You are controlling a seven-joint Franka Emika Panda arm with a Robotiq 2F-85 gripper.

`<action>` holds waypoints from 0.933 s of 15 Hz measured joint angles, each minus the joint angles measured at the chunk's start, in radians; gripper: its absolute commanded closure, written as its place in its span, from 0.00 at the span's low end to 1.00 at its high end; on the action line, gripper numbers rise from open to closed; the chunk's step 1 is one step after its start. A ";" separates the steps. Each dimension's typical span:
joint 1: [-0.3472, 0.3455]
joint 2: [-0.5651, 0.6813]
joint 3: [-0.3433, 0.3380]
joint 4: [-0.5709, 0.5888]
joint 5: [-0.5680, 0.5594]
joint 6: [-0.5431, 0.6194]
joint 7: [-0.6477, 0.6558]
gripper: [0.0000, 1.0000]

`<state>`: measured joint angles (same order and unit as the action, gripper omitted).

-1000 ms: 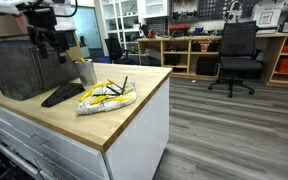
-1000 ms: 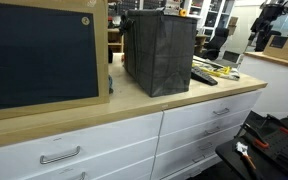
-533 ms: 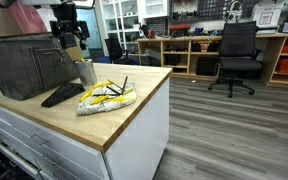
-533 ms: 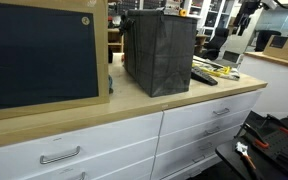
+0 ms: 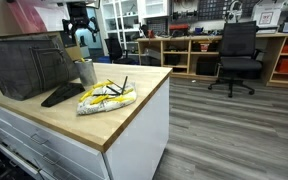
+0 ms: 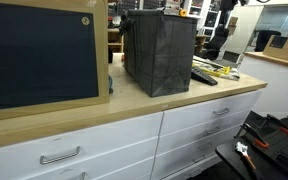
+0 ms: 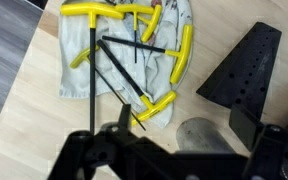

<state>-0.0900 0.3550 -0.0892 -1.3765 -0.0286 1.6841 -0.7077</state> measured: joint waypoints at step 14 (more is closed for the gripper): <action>0.110 0.309 0.114 0.487 -0.212 -0.191 -0.294 0.00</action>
<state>0.0200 0.6641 0.0246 -0.8898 -0.2408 1.4926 -1.0020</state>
